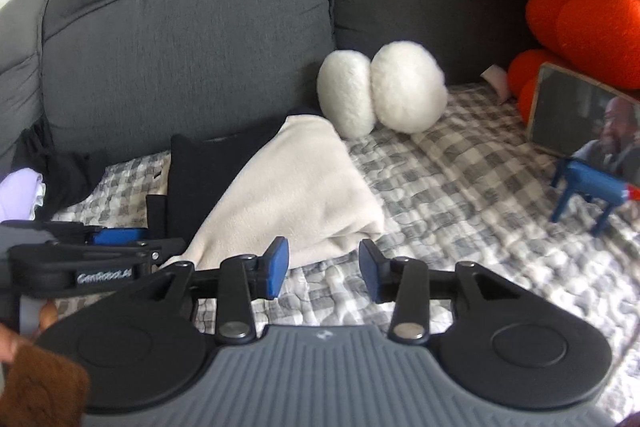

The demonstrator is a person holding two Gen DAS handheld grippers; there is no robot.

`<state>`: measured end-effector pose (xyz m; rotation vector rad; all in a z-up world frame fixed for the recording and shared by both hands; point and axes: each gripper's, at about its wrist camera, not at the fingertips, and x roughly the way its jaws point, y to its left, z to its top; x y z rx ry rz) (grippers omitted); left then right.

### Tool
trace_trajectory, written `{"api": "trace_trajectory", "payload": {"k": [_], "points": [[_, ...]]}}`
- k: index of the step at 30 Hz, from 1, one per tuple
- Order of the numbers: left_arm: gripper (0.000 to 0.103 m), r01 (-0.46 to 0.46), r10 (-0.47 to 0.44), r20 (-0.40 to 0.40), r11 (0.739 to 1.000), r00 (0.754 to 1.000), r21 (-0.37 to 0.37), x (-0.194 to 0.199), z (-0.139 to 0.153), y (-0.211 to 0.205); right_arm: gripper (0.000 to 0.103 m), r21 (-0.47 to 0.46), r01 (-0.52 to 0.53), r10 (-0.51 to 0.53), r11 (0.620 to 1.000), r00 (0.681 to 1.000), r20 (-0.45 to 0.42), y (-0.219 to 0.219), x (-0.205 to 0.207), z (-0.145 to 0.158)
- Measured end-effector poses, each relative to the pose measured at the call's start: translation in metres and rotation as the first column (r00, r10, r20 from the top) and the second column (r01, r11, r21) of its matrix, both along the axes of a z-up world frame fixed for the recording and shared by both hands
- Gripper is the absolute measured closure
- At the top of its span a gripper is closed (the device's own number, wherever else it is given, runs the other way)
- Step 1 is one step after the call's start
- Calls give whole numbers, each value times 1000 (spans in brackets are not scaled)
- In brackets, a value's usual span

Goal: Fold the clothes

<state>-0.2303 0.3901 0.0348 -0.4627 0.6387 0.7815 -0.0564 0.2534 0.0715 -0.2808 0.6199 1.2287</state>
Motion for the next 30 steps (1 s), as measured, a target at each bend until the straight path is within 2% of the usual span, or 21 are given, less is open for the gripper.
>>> {"api": "trace_trajectory", "payload": {"k": [2,4,6,12,14,18,23,30], "points": [[56,-18,18,12,1000,1000,-19,-7,7,-1,54,31,-7,8,999,1000,-23,-10,-1,11],[57,-28,28,-7,999,1000,-16,-14,13,-7,42,63,-14,16,998,999,-46,-19,-2,23],[57,-50,49,-26,998,998,-23,-25,19,-16,35,69,-33,37,997,997,-64,-25,-5,30],[49,-68,66,-30,995,997,-68,-60,37,-53,33,-4,-95,95,995,993,-71,-28,-21,29],[44,-61,59,-31,996,998,-67,-67,45,-67,33,-36,-103,100,994,992,-78,-26,-26,27],[42,-51,50,-22,998,998,-26,-75,64,-89,31,-82,-131,126,988,990,-66,-28,-43,26],[23,-60,61,-36,998,998,7,-70,73,-108,17,-87,-133,122,987,986,-116,-36,-48,25],[22,-100,102,-111,995,989,23,-63,62,-118,11,-109,-84,62,990,981,-186,-41,-47,23]]}}
